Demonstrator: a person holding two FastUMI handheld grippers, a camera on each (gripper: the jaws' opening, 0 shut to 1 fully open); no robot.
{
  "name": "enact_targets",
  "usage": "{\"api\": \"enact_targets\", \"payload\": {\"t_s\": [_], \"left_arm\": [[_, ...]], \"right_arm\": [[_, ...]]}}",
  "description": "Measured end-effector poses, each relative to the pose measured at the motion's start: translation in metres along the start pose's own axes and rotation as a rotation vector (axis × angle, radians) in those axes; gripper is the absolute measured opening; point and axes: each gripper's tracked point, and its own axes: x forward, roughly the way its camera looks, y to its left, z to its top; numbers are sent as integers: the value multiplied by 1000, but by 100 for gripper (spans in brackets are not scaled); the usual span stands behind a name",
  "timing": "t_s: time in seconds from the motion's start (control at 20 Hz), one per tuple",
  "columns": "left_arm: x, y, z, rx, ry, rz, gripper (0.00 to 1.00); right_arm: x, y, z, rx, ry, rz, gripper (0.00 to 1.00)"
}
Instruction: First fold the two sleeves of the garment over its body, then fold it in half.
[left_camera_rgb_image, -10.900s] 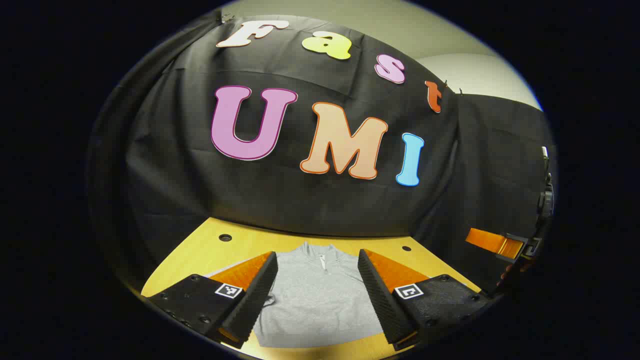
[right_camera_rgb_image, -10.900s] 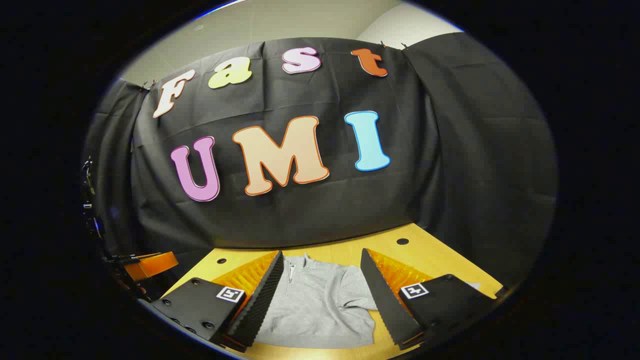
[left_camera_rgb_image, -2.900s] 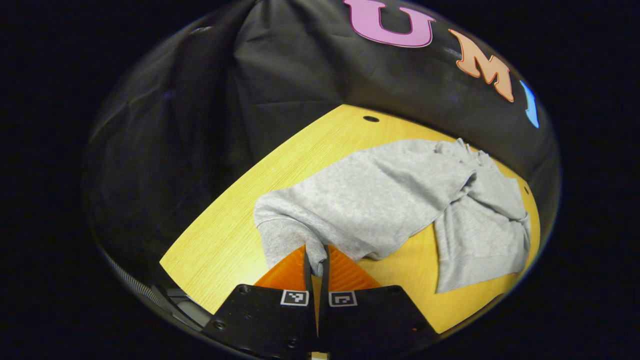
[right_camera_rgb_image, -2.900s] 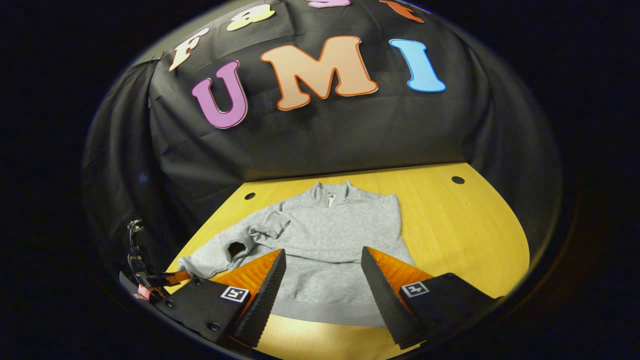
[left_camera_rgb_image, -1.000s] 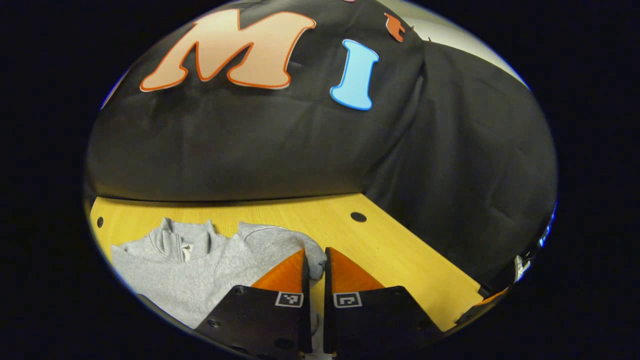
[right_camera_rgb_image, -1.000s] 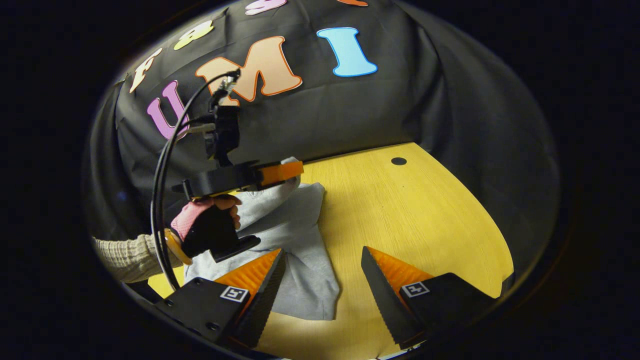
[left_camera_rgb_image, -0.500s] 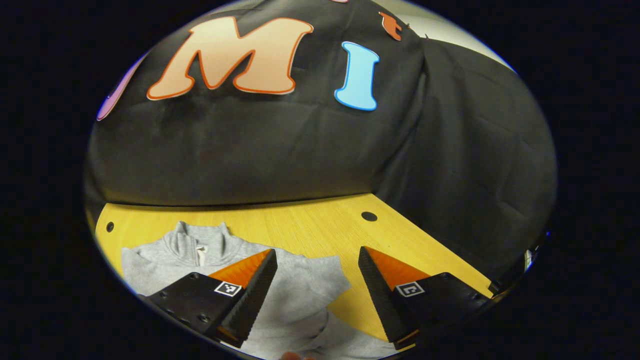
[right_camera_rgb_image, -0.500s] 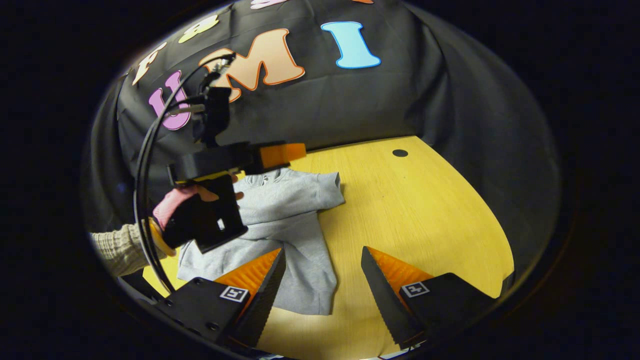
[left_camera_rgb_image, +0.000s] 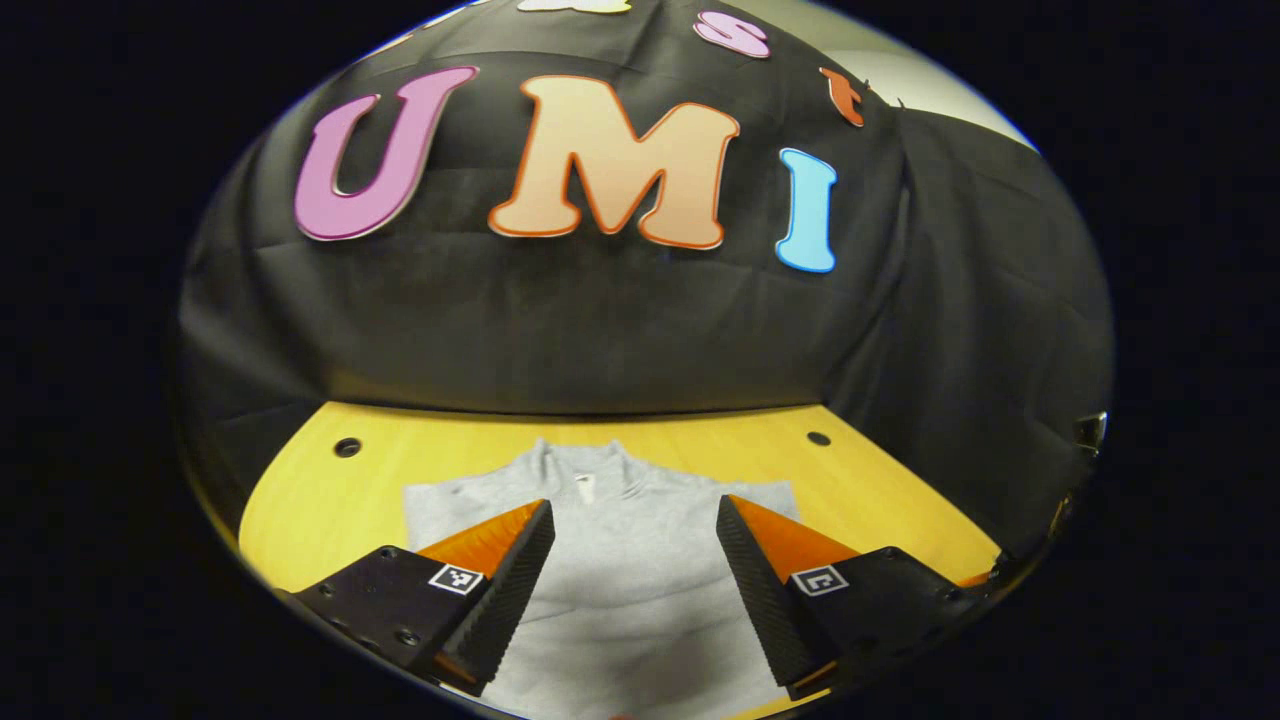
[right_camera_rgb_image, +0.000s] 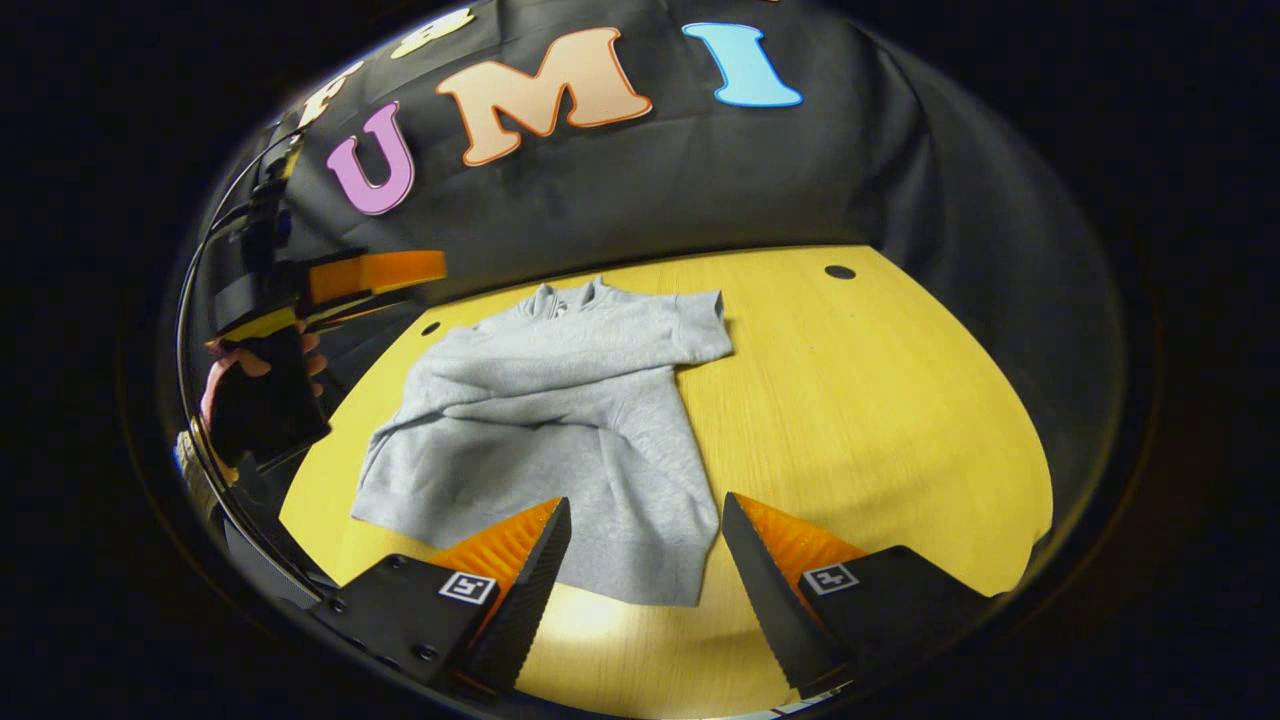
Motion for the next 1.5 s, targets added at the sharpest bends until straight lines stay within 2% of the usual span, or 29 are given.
{"api": "enact_targets", "payload": {"t_s": [0.15, 0.4, 0.6, 0.8, 1.0, 1.2, 1.25, 1.3, 1.35, 1.4, 1.45, 1.5], "left_arm": [[-41, 36, -39, 12, 58, 70, 95], [-93, 69, -118, -51, 189, 177, 96], [-120, 77, -173, -87, 311, 215, 96], [-131, 90, -213, -136, 376, 273, 96], [-135, 97, -236, -136, 437, 321, 96], [-133, 96, -236, -127, 417, 335, 96], [-133, 95, -238, -132, 418, 337, 97], [-132, 94, -238, -128, 411, 337, 96], [-132, 94, -238, -125, 410, 334, 95], [-132, 94, -238, -122, 407, 332, 94], [-132, 93, -236, -126, 403, 325, 93], [-131, 90, -237, -124, 404, 315, 87]], "right_arm": [[11, 1, -19, -10, 30, -6, 95], [30, -3, -41, -33, 82, -24, 95], [37, -4, -50, -52, 110, -24, 95], [44, -4, -58, -104, 131, -39, 95], [45, -6, -60, -114, 141, -57, 95], [46, -6, -63, -151, 124, -81, 95], [46, -5, -64, -161, 119, -84, 89], [46, -5, -64, -160, 113, -86, 95], [47, -5, -65, -146, 114, -87, 88], [46, -6, -65, -142, 111, -90, 90], [47, -3, -66, -135, 112, -76, 85], [47, 0, -68, -123, 114, -73, 81]]}}
